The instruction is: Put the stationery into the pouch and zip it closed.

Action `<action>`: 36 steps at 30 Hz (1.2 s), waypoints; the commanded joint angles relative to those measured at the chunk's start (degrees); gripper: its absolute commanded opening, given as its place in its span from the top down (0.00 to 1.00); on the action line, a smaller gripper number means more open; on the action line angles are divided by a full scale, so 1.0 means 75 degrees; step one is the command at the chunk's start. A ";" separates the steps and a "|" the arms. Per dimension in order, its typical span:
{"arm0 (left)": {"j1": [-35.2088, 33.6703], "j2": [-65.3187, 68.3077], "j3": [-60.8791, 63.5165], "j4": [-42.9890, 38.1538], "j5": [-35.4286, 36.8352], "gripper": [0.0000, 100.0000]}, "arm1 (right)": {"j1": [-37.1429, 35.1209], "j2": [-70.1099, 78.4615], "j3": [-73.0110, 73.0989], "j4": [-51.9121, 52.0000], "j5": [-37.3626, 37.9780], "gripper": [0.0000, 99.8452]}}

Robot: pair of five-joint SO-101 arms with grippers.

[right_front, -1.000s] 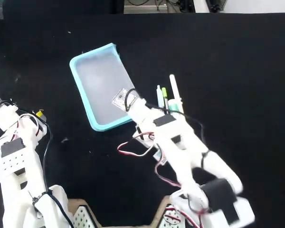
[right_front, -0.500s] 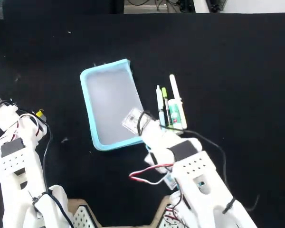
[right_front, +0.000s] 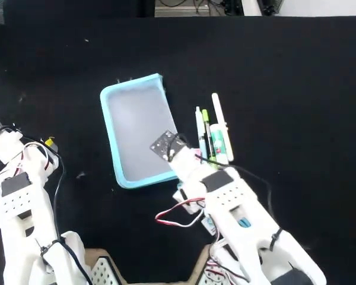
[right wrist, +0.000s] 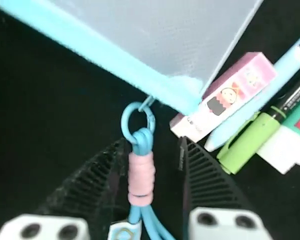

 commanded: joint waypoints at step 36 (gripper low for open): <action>0.0006 -0.0059 -0.0111 -0.0117 0.0070 0.77 | 0.0270 -0.0920 0.1330 -0.1969 0.2133 0.99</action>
